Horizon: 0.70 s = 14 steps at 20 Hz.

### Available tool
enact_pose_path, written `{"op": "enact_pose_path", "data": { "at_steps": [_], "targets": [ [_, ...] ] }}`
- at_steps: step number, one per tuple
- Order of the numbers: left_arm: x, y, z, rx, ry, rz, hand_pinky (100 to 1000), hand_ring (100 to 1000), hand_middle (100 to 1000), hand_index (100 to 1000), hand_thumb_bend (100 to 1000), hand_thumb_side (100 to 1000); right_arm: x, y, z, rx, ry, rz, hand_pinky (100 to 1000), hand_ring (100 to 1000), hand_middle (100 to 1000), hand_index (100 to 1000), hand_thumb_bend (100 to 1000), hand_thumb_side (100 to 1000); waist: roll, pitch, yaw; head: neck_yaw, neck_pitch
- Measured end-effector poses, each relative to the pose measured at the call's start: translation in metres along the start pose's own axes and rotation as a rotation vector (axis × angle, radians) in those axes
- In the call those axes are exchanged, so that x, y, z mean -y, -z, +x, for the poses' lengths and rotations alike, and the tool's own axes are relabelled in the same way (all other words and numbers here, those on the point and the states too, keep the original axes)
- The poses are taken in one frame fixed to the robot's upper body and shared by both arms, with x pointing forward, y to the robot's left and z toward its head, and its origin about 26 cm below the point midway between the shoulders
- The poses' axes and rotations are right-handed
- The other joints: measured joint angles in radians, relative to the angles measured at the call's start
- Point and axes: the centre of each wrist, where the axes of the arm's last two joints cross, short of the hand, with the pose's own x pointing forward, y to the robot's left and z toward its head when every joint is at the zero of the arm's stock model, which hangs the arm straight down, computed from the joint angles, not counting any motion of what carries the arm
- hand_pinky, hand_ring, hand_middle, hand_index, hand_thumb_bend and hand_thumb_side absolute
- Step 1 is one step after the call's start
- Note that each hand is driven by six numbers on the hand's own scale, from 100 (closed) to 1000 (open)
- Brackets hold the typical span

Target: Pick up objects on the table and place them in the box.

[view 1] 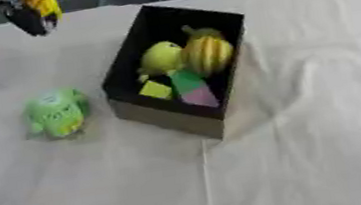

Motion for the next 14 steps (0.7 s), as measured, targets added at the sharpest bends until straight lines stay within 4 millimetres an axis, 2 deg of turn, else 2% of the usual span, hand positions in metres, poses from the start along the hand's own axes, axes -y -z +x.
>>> {"op": "enact_pose_path", "data": {
  "at_steps": [4, 9, 13, 14],
  "targets": [
    [-0.007, -0.009, 0.037, 0.151, -0.010, 0.006, 681, 575, 479, 501, 100, 100, 0.000, 0.001, 0.002, 0.006, 0.002, 0.007, 848, 799, 632, 766, 100, 782, 0.002, 0.000, -0.008, -0.005, 0.002],
    [-0.005, -0.007, 0.071, 0.279, -0.050, -0.019, 690, 596, 507, 535, 100, 100, -0.001, 0.003, 0.003, 0.011, 0.004, 0.014, 848, 799, 632, 765, 100, 783, 0.006, 0.000, -0.014, -0.012, 0.008],
    [0.008, 0.005, 0.086, 0.309, -0.076, -0.075, 715, 645, 576, 629, 240, 100, -0.001, 0.004, 0.004, 0.014, 0.007, 0.019, 848, 799, 632, 765, 100, 783, 0.006, 0.000, -0.017, -0.012, 0.008],
    [0.011, 0.008, 0.087, 0.311, -0.081, -0.089, 738, 684, 620, 691, 309, 100, -0.001, 0.004, 0.004, 0.015, 0.008, 0.020, 848, 799, 632, 765, 100, 783, 0.006, 0.000, -0.018, -0.012, 0.008]
  ]
}}
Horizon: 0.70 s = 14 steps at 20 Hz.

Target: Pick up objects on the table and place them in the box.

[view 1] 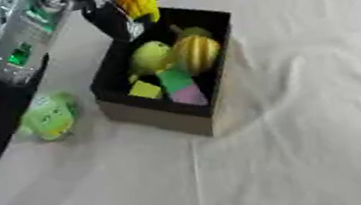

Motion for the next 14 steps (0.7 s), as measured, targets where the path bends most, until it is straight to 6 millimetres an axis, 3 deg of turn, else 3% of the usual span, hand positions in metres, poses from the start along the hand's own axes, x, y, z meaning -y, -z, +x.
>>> {"op": "enact_pose_path", "data": {
  "at_steps": [1, 4, 6, 9, 14],
  "targets": [
    [0.004, 0.004, 0.000, 0.000, -0.006, -0.014, 756, 707, 650, 723, 344, 100, 0.000, 0.000, 0.000, 0.000, 0.000, 0.001, 848, 799, 632, 765, 100, 784, 0.000, 0.000, -0.001, 0.000, 0.000],
    [0.014, 0.014, -0.005, -0.009, -0.012, -0.048, 878, 842, 813, 880, 561, 258, 0.000, 0.000, 0.000, 0.001, 0.001, 0.001, 848, 799, 631, 765, 100, 785, 0.001, 0.000, -0.001, -0.001, 0.000],
    [0.018, 0.018, -0.009, -0.021, -0.001, -0.058, 922, 886, 860, 910, 636, 322, 0.000, 0.000, 0.000, 0.000, 0.002, 0.001, 848, 798, 631, 764, 100, 785, 0.001, 0.000, -0.001, -0.004, 0.000],
    [0.020, 0.020, -0.012, -0.049, 0.042, -0.045, 953, 927, 895, 938, 668, 421, 0.000, 0.000, 0.000, -0.001, 0.003, 0.001, 848, 798, 631, 764, 100, 785, 0.001, 0.000, 0.003, -0.009, 0.000],
    [0.020, 0.020, -0.016, -0.081, 0.101, -0.006, 947, 935, 900, 945, 646, 475, -0.001, 0.000, 0.000, -0.004, 0.003, 0.004, 848, 799, 632, 764, 100, 786, 0.001, 0.000, 0.008, -0.013, 0.000]
  ]
}}
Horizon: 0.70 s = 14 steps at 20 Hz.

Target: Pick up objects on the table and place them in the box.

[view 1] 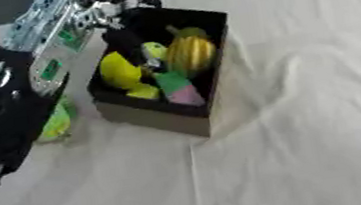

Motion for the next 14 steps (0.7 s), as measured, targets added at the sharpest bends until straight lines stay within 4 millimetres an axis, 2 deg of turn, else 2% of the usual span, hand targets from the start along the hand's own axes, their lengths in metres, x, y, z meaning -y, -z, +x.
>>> {"op": "enact_pose_path", "data": {
  "at_steps": [4, 7, 11, 14],
  "targets": [
    [-0.003, -0.003, -0.002, 0.001, 0.001, 0.041, 924, 917, 884, 932, 589, 450, 0.000, -0.001, -0.001, -0.004, 0.000, 0.002, 848, 799, 632, 764, 100, 786, 0.000, 0.000, 0.002, -0.001, 0.000],
    [-0.009, -0.015, -0.006, 0.002, -0.017, 0.101, 896, 889, 850, 907, 539, 343, -0.001, -0.002, -0.002, -0.012, 0.000, 0.004, 848, 799, 632, 765, 100, 785, 0.000, 0.000, 0.007, -0.005, 0.000],
    [-0.011, -0.047, -0.023, 0.001, -0.030, 0.154, 895, 879, 837, 900, 556, 303, -0.002, -0.004, -0.004, -0.021, -0.001, 0.002, 848, 799, 632, 764, 100, 784, 0.001, 0.000, 0.014, -0.015, 0.004],
    [-0.007, -0.079, -0.039, -0.006, -0.028, 0.157, 896, 880, 844, 894, 577, 297, 0.000, -0.005, -0.005, -0.022, -0.005, -0.006, 848, 799, 632, 764, 100, 784, 0.006, 0.000, 0.018, -0.026, 0.005]
  ]
}}
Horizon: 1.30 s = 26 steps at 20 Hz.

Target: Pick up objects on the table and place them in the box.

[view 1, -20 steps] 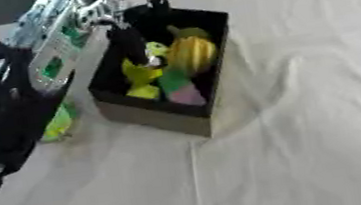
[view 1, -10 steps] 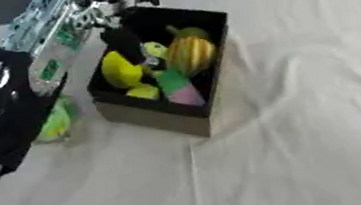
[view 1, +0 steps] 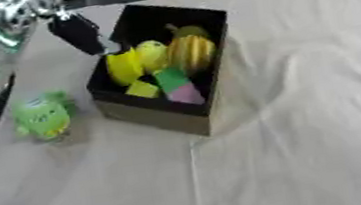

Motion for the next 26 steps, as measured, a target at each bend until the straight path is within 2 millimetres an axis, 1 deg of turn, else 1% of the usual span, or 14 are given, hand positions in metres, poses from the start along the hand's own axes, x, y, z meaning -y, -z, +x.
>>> {"op": "enact_pose_path", "data": {
  "at_steps": [2, 5, 8, 10, 13, 17, 21, 26],
  "targets": [
    [0.002, -0.021, -0.008, -0.006, 0.002, -0.010, 896, 882, 852, 890, 581, 302, 0.000, 0.000, 0.000, -0.001, -0.001, -0.001, 848, 799, 632, 764, 100, 783, 0.000, 0.000, 0.001, -0.005, 0.000],
    [0.004, -0.046, -0.015, -0.010, 0.001, -0.029, 905, 896, 871, 908, 593, 307, 0.001, 0.000, 0.000, 0.002, -0.006, -0.002, 848, 799, 632, 765, 100, 784, 0.000, 0.000, 0.002, -0.008, 0.000],
    [0.009, -0.064, -0.018, -0.015, -0.006, -0.064, 907, 897, 868, 906, 604, 322, 0.001, 0.000, 0.000, 0.003, -0.006, -0.004, 848, 799, 633, 765, 100, 784, 0.000, 0.000, 0.002, -0.009, 0.000],
    [0.015, -0.071, -0.021, -0.026, -0.015, -0.097, 906, 895, 860, 902, 609, 323, 0.001, 0.000, 0.000, 0.004, -0.008, -0.005, 848, 799, 633, 765, 100, 784, 0.000, 0.001, 0.002, -0.009, 0.000],
    [0.022, -0.077, -0.024, -0.041, -0.028, -0.136, 899, 888, 857, 901, 604, 324, 0.002, 0.000, 0.000, 0.006, -0.009, -0.009, 848, 799, 633, 765, 100, 785, 0.000, 0.001, 0.002, -0.008, -0.002],
    [0.028, -0.079, -0.027, -0.055, -0.045, -0.156, 894, 885, 857, 902, 613, 324, 0.002, 0.000, 0.000, 0.007, -0.010, -0.011, 848, 799, 633, 765, 100, 787, -0.003, 0.001, 0.002, -0.003, -0.002],
    [0.035, -0.076, -0.034, -0.088, -0.056, -0.178, 892, 884, 857, 901, 635, 312, 0.002, 0.000, 0.000, 0.007, -0.010, -0.011, 849, 799, 633, 765, 100, 788, -0.012, 0.001, 0.002, 0.004, -0.006],
    [0.048, -0.070, -0.047, -0.153, -0.053, -0.222, 891, 885, 860, 913, 641, 308, 0.002, 0.000, 0.000, 0.007, -0.011, -0.011, 848, 799, 633, 765, 100, 789, -0.013, 0.001, 0.001, 0.009, -0.007]
  ]
}}
